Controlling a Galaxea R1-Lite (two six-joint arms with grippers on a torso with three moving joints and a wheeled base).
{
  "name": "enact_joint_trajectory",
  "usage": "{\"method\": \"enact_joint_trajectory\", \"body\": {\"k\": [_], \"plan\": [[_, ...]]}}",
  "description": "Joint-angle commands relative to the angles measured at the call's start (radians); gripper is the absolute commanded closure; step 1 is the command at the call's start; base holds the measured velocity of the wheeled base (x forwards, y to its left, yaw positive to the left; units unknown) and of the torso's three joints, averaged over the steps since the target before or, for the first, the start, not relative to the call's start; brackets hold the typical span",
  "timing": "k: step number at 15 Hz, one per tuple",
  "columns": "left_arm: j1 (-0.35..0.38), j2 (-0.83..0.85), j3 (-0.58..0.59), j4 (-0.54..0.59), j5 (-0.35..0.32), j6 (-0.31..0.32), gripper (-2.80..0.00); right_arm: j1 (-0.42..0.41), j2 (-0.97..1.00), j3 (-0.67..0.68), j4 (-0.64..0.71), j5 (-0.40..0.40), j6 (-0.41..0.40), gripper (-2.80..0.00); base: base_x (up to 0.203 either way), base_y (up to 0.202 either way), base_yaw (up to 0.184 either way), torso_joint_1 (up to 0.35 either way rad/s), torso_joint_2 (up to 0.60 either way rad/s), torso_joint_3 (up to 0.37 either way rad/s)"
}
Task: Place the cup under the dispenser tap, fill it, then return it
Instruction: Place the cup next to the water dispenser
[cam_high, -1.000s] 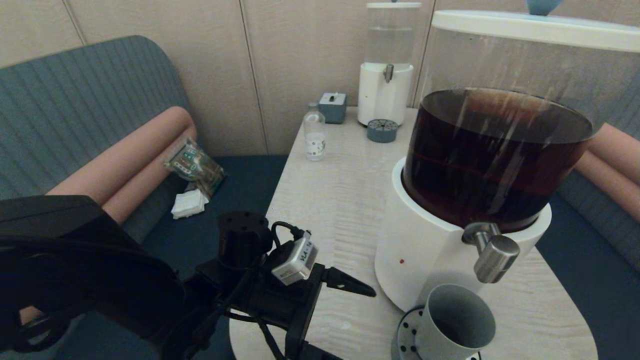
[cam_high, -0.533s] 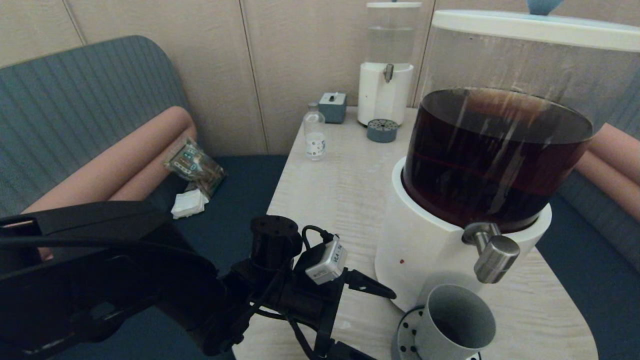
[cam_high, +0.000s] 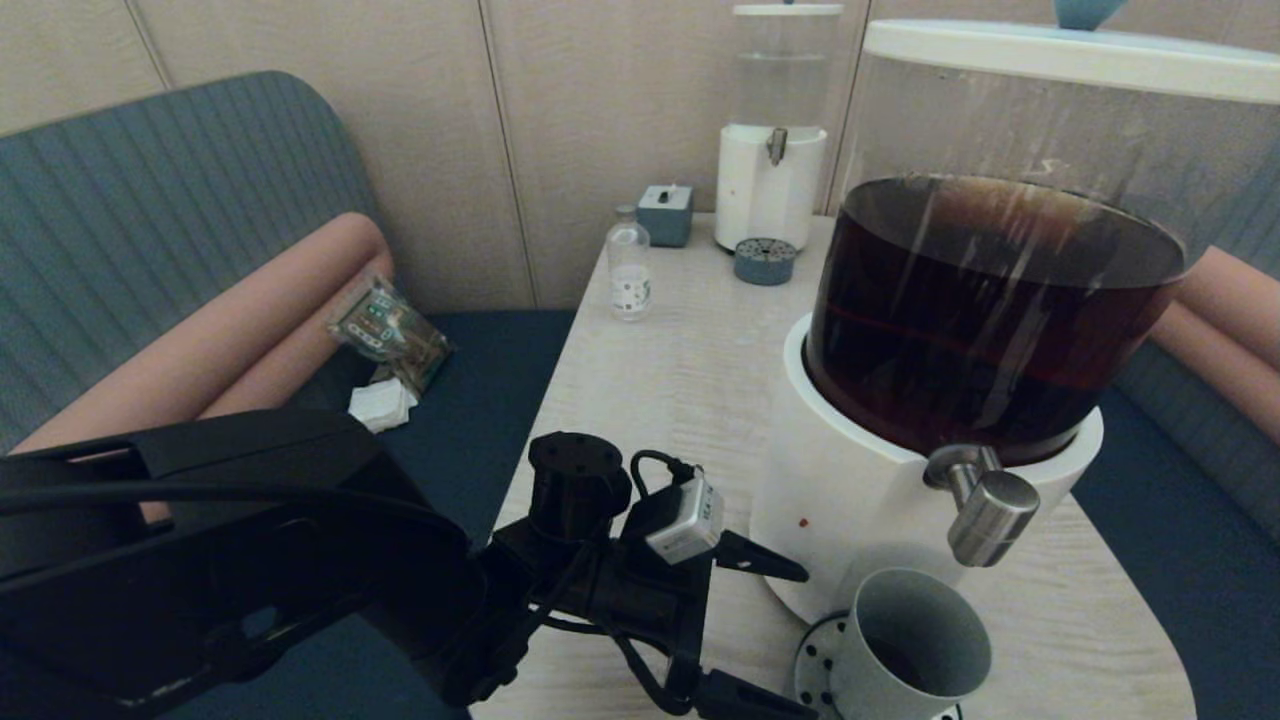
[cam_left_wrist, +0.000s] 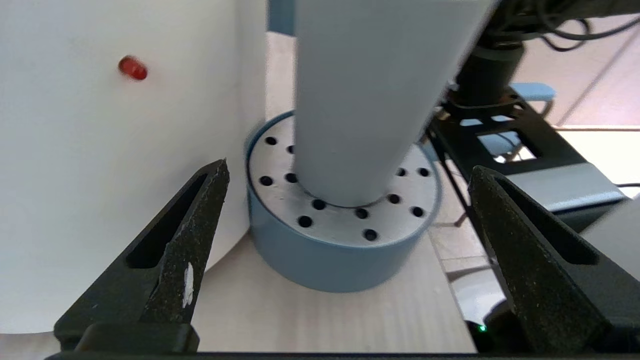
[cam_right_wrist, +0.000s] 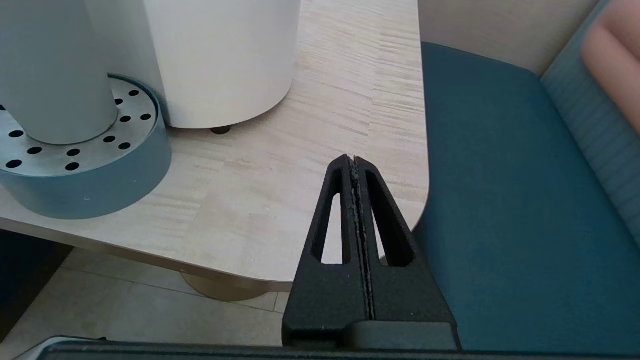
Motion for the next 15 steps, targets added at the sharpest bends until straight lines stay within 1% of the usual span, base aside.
{"method": "enact_joint_trajectory", "body": {"k": [1,3,4,7,8,9,10,15], "plan": [[-0.007,0.017,-0.013,-0.009,0.015,-0.016,-2.8,0.0,-0.006,0.009,0.0,0.001,-0.001,0.0,0.0,0.0,0.0,0.0,0.0,0.0],[-0.03,0.028,-0.021,-0.051,0.054,-0.067,-2.8,0.0,-0.006,0.009,0.0,0.001,-0.001,0.0,0.0,0.0,0.0,0.0,0.0,0.0],[-0.046,0.036,-0.025,-0.09,0.086,-0.109,-2.8,0.0,-0.006,0.009,0.0,0.001,-0.001,0.0,0.0,0.0,0.0,0.0,0.0,0.0],[-0.095,0.074,-0.045,-0.262,0.179,-0.27,-2.8,0.0,-0.006,0.009,0.0,0.001,-0.001,0.0,0.0,0.0,0.0,0.0,0.0,0.0],[-0.113,0.082,-0.048,-0.294,0.211,-0.308,-2.8,0.0,-0.006,0.009,0.0,0.001,-0.002,0.0,0.0,0.0,0.0,0.0,0.0,0.0],[-0.132,0.086,-0.049,-0.303,0.231,-0.319,-2.8,0.0,-0.006,0.009,0.0,0.001,-0.001,0.0,0.0,0.0,0.0,0.0,0.0,0.0],[-0.139,0.088,-0.049,-0.304,0.237,-0.32,-2.8,0.0,-0.006,0.009,0.0,0.001,-0.001,0.0,0.0,0.0,0.0,0.0,0.0,0.0],[-0.143,0.093,-0.042,-0.304,0.243,-0.32,-2.8,0.0,-0.006,0.009,0.0,0.001,-0.001,0.0,0.0,0.0,0.0,0.0,0.0,0.0]]}}
